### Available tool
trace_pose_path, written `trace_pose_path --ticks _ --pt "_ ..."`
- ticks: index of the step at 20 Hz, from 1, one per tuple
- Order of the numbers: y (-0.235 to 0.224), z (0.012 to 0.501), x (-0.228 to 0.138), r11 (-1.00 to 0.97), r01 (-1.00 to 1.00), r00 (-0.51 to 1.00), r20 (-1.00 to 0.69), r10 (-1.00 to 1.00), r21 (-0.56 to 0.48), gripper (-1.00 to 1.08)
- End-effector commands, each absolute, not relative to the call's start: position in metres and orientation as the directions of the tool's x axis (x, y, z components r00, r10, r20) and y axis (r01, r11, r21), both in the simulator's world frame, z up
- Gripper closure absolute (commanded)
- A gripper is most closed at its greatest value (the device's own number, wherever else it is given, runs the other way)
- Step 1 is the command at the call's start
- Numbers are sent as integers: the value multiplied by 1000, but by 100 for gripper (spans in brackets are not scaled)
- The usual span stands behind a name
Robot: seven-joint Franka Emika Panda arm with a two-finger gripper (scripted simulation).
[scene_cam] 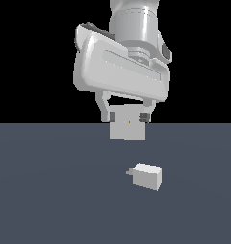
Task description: Plug the charger into the wall socket.
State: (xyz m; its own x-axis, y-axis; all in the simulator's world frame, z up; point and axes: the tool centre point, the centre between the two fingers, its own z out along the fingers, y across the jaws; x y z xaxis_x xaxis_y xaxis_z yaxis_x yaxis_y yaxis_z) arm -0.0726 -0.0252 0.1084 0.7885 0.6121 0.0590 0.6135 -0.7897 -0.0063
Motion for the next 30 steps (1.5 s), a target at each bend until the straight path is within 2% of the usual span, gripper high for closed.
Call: trace_pose_path --ticks 1,16,30 --pt "-28 102 -78 -755 656 754 63 654 -5 -92" --pt "-48 68 -97 -564 826 562 80 823 -1 -92" --pt "-52 58 -99 -530 848 528 82 845 0 -92"
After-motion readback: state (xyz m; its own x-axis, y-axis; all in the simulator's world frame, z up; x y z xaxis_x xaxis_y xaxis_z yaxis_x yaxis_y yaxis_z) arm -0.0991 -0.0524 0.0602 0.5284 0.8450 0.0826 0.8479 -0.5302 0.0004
